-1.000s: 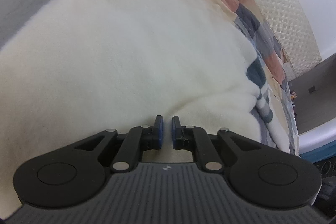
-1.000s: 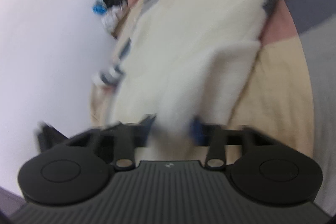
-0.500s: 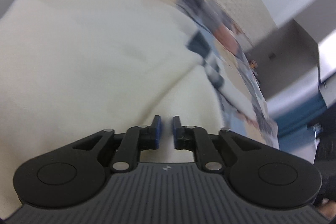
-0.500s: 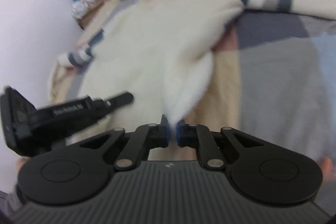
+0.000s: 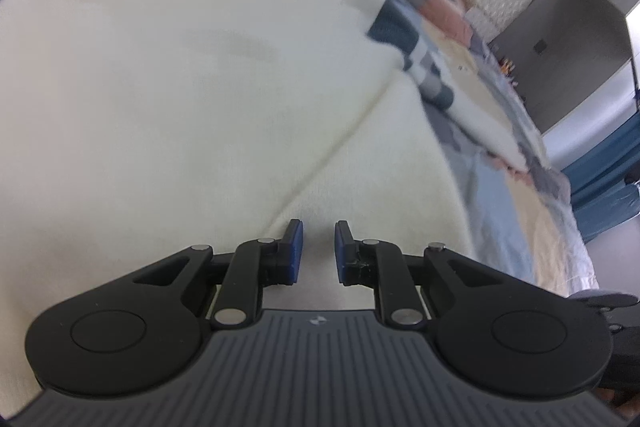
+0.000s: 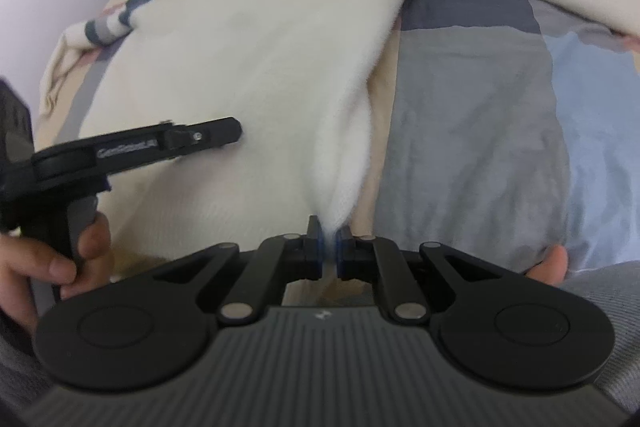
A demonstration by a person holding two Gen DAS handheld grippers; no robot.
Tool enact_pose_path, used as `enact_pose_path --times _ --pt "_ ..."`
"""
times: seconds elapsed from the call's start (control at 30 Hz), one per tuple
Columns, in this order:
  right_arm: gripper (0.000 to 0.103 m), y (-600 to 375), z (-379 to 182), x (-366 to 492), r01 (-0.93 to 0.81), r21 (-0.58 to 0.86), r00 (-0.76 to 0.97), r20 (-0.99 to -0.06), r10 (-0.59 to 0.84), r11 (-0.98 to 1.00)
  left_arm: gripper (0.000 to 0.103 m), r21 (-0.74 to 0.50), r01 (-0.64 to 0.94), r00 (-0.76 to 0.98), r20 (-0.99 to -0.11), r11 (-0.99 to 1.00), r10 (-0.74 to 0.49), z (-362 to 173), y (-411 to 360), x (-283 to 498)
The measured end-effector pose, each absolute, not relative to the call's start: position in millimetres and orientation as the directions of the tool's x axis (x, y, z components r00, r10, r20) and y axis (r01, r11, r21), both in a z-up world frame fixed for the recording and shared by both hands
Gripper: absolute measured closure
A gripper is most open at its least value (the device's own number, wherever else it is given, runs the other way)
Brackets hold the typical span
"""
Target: Fold large clothes
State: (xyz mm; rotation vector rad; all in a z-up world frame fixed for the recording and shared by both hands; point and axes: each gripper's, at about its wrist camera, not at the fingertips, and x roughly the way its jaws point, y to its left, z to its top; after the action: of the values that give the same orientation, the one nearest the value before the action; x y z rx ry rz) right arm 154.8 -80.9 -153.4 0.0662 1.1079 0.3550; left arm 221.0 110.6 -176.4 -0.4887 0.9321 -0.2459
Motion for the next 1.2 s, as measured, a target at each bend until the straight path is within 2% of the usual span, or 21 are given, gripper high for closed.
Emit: enact_pose_path --times 0.2,0.27,0.37,0.4,0.53,0.67,0.87,0.9,0.93,1.0,1.2 --pt "0.088 -85 -151 154 -0.224 0.235 0.429 -0.848 0.312 0.946 0.084 -0.479 -0.007 0.569 -0.724 0.878 -0.39 -179 106 223" --pt "0.08 -85 -148 153 -0.22 0.224 0.425 -0.854 0.3 0.949 0.083 -0.483 -0.008 0.573 -0.72 0.876 -0.392 -178 106 224" --pt "0.058 -91 -141 150 -0.206 0.241 0.43 -0.848 0.309 0.948 0.083 -0.485 -0.001 0.579 -0.713 0.874 -0.395 -174 104 221" --pt "0.056 -93 -138 149 -0.198 0.248 0.433 -0.846 0.312 0.948 0.083 -0.488 0.001 0.582 -0.71 0.873 -0.397 -173 105 219" --pt "0.056 -102 -123 157 -0.169 0.307 0.482 -0.803 0.351 0.936 0.077 -0.506 0.022 0.602 -0.682 0.862 -0.416 -164 107 209" --pt "0.056 -113 -115 188 -0.118 0.379 0.547 -0.747 0.378 0.918 0.077 -0.531 0.078 0.618 -0.638 0.844 -0.459 -153 102 198" --pt "0.056 -149 -133 247 0.024 0.479 0.574 -0.726 0.38 0.877 0.076 -0.546 0.182 0.618 -0.584 0.818 -0.527 -143 84 187" --pt "0.056 -157 -138 256 0.052 0.49 0.587 -0.72 0.37 0.87 0.071 -0.546 0.194 0.612 -0.582 0.815 -0.535 -144 81 186" --pt "0.054 -164 -142 263 0.074 0.502 0.597 -0.714 0.365 0.861 0.061 -0.545 0.206 0.607 -0.58 0.812 -0.543 -145 76 186" --pt "0.054 -179 -153 278 0.117 0.533 0.625 -0.695 0.355 0.838 0.054 -0.545 0.223 0.593 -0.582 0.809 -0.556 -151 67 186" --pt "0.054 -209 -175 313 0.221 0.67 0.656 -0.64 0.4 0.708 0.054 -0.563 0.263 0.536 -0.59 0.783 -0.604 -167 40 192"
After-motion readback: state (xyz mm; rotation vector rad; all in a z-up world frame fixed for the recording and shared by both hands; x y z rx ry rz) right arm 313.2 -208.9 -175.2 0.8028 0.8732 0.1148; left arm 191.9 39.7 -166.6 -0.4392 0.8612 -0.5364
